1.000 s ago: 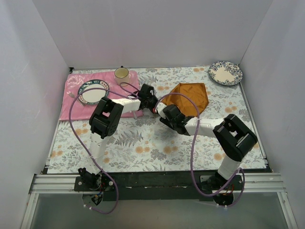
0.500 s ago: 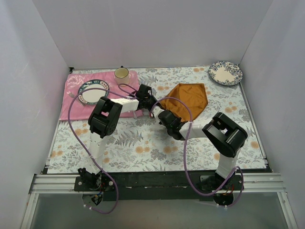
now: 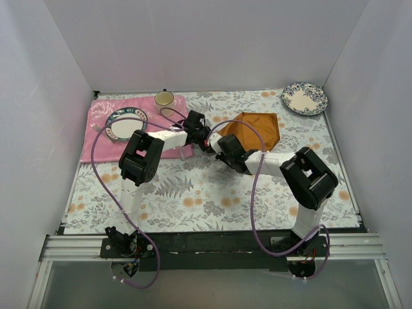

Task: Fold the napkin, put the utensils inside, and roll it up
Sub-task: Roll the napkin with the utensil

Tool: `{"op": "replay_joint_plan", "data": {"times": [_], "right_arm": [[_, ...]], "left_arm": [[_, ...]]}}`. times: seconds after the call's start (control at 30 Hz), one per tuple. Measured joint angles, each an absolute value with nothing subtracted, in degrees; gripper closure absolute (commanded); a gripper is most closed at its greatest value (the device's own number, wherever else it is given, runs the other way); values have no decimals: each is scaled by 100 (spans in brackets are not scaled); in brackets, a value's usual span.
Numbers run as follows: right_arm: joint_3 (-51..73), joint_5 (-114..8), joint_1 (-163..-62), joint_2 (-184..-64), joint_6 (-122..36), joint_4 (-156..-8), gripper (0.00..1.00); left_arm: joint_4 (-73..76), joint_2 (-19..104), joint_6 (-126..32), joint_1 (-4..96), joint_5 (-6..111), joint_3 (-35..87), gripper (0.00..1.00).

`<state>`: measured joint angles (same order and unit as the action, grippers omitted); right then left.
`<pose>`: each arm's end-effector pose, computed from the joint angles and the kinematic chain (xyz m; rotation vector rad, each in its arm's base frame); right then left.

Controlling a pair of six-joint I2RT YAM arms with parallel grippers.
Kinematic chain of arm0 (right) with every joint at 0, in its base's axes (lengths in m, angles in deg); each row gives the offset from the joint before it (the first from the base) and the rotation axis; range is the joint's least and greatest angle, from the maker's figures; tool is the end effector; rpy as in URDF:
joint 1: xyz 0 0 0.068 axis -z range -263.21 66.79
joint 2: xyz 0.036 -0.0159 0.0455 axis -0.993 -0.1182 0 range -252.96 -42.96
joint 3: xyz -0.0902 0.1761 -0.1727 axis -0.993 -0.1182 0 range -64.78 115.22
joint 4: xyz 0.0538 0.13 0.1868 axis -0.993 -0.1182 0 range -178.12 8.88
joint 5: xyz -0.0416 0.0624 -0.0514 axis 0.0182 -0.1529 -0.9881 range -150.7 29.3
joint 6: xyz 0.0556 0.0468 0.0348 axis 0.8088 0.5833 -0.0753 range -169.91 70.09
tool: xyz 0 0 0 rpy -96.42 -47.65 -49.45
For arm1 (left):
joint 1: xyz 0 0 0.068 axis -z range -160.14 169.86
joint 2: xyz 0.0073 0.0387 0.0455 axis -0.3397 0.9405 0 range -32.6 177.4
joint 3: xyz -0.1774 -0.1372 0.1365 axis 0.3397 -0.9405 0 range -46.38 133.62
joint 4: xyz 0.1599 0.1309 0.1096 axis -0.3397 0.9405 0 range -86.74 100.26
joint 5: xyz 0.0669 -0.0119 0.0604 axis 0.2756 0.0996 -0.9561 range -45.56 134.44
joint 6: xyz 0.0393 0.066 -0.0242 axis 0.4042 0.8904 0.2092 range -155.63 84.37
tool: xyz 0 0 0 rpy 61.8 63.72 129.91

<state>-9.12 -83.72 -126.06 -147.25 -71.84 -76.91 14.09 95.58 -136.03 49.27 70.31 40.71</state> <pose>0.2887 0.2307 0.1405 -1.0559 2.0284 -0.2825 0.3881 -0.2536 0.1088 1.4420 -2.4036 1.1453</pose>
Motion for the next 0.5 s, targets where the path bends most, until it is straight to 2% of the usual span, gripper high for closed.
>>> {"op": "replay_joint_plan", "data": {"times": [0.17,0.23,0.5], "right_arm": [[-503,-6925,-11979,-14714,-6861,-8294,99],[-374,-6340,-11715,-14716,-6762,-8495,99],[-66,-4713,-11011,-14900,-6404,-8880,99]], "left_arm": [[1728,9558,-13203,4927,6882,4320,71],[1831,9558,-13048,4927,6821,4386,65],[2039,9438,-12630,4927,6550,4464,52]]}}
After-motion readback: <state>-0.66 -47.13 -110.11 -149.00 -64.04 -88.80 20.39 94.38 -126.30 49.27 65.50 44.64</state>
